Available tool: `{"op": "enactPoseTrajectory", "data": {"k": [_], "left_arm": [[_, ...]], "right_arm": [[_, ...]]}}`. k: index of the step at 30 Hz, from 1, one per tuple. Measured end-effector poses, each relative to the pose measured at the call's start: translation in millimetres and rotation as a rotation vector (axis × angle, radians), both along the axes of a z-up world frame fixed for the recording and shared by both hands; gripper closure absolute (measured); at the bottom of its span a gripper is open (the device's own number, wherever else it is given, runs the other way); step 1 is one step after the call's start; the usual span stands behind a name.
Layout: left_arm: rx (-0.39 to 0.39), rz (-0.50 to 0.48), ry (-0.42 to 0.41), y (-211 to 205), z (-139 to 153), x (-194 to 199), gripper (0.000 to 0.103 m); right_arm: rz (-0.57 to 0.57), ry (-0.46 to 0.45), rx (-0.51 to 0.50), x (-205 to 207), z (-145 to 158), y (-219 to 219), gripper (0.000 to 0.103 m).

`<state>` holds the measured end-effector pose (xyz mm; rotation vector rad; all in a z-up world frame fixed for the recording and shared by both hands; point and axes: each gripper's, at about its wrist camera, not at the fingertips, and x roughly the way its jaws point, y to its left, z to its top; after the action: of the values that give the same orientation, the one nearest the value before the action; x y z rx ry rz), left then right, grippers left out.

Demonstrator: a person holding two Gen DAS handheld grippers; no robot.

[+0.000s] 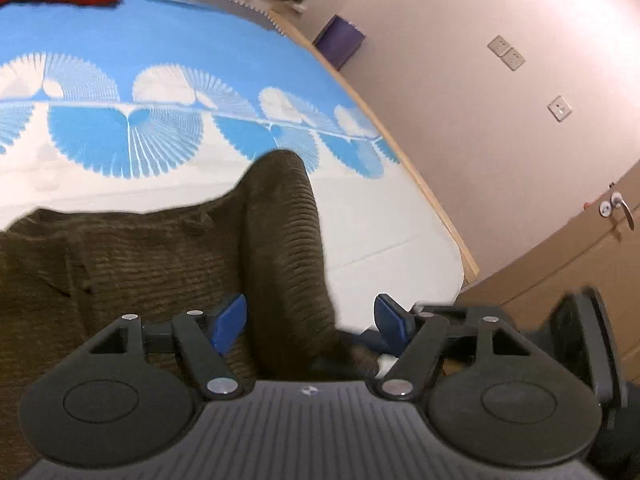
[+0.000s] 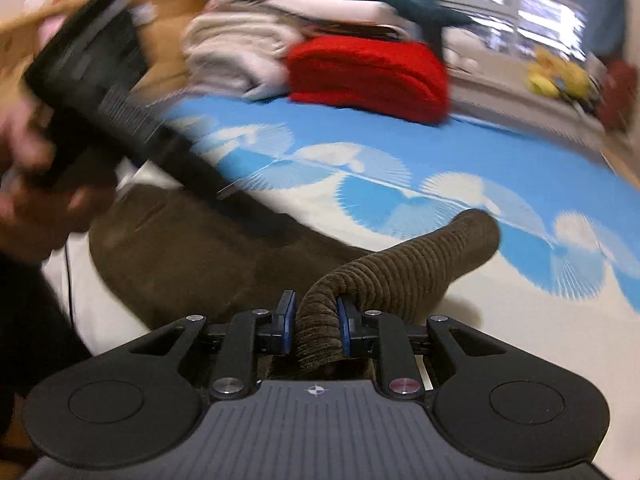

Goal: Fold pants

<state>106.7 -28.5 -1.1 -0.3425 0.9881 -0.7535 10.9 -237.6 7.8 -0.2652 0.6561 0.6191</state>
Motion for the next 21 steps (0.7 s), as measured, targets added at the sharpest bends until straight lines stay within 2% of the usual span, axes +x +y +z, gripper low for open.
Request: {"op": "enactPoseTrajectory", "data": {"k": [3, 4, 5, 6, 8, 12, 14, 15, 16, 21], "left_arm": [[0.074, 0.010, 0.022, -20, -9, 7, 0.031], [0.100, 0.010, 0.021, -27, -12, 9, 0.043], [0.123, 0.007, 0.022, -33, -15, 12, 0.063], [0.167, 0.007, 0.022, -40, -20, 13, 0.073], [0.223, 0.007, 0.003, -46, -25, 14, 0.084], [0.306, 0.042, -0.049, -36, -23, 14, 0.086], [0.330, 0.084, -0.046, -19, -22, 15, 0.087], [0.345, 0.111, -0.042, -9, -22, 16, 0.087], [0.365, 0.147, -0.039, 6, -21, 16, 0.087], [0.419, 0.317, -0.020, 82, -13, 15, 0.087]], "right_arm": [[0.047, -0.014, -0.020, -2, -3, 13, 0.081], [0.057, -0.012, -0.026, -2, -3, 15, 0.081], [0.065, -0.009, -0.028, -1, -3, 13, 0.081], [0.067, -0.007, -0.031, -1, -1, 12, 0.081], [0.056, 0.008, -0.039, 2, -1, 12, 0.081], [-0.009, 0.074, 0.038, 13, 8, 2, 0.073], [-0.046, 0.127, 0.114, 20, 13, -5, 0.057], [-0.062, 0.144, 0.135, 22, 13, -5, 0.046], [-0.075, 0.160, 0.152, 24, 13, -6, 0.041], [-0.122, 0.182, 0.151, 33, 10, 0, 0.041]]}}
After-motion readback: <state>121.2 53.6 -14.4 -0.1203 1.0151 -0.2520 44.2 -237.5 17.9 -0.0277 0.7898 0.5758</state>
